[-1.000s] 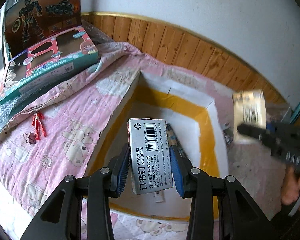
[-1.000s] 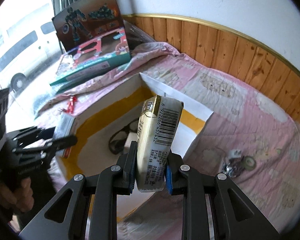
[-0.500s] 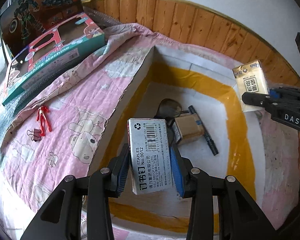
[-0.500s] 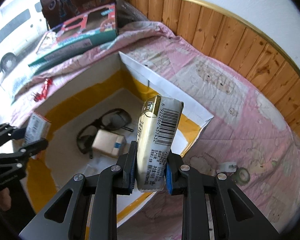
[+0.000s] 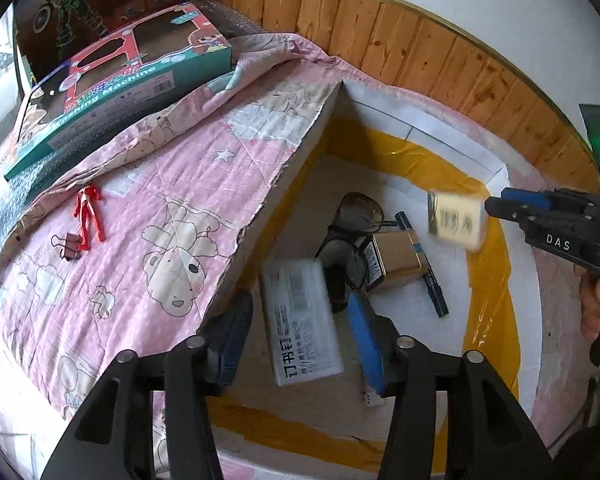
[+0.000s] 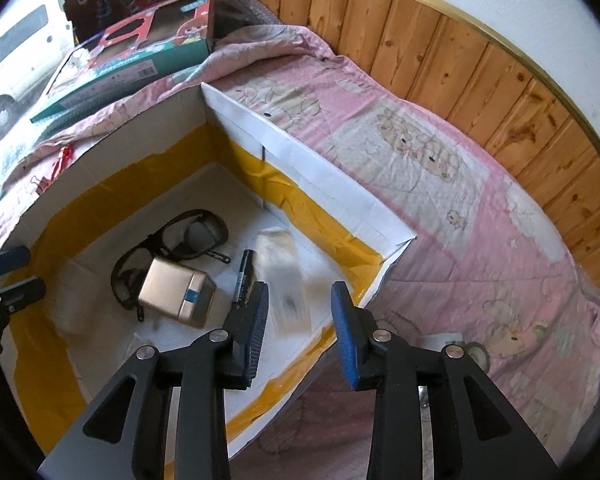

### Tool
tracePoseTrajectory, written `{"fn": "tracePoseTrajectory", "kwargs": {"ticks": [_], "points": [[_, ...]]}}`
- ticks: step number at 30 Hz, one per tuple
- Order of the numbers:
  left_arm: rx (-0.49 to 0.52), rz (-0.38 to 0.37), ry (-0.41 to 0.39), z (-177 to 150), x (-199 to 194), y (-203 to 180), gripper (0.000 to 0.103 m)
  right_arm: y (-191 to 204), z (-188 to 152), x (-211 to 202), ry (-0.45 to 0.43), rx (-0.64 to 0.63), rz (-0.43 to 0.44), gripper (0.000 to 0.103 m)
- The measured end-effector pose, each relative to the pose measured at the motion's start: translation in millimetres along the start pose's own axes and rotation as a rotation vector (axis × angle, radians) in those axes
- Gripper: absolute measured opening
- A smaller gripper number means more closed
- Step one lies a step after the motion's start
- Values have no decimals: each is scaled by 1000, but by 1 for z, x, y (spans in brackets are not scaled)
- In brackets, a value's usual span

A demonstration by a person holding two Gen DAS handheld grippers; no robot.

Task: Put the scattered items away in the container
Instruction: 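Open both grippers to drop the staples box and card pack inside, then move both open grippers away from the box toward the remaining items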

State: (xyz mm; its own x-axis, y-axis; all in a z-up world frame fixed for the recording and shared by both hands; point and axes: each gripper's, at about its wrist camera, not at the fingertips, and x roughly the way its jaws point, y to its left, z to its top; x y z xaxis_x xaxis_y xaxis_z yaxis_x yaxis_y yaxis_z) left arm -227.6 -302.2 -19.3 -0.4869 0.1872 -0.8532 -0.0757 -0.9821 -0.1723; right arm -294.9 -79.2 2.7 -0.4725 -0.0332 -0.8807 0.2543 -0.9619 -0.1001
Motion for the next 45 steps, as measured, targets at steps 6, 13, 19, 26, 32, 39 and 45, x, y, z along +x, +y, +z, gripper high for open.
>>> {"fn": "tracePoseTrajectory", "kwargs": {"ticks": [6, 13, 19, 26, 32, 39, 45], "points": [[-15, -10, -1, -4, -7, 2, 52, 2, -2, -9, 3, 16, 27, 35], [-19, -23, -18, -5, -22, 1, 54, 6, -8, -22, 0, 25, 45, 35], [-26, -42, -16, -13, -32, -3, 54, 15, -15, -34, 1, 16, 74, 35], [-13, -55, -24, -19, -46, -9, 54, 24, -19, -46, -9, -2, 86, 35], [-12, -61, -34, -21, -56, -11, 54, 25, -23, -57, -20, 5, 93, 35], [11, -58, -50, -26, -70, -21, 54, 22, -32, -67, -27, 18, 110, 35], [31, -55, -60, -28, -81, -30, 54, 20, -40, -79, -44, 24, 136, 35]]}}
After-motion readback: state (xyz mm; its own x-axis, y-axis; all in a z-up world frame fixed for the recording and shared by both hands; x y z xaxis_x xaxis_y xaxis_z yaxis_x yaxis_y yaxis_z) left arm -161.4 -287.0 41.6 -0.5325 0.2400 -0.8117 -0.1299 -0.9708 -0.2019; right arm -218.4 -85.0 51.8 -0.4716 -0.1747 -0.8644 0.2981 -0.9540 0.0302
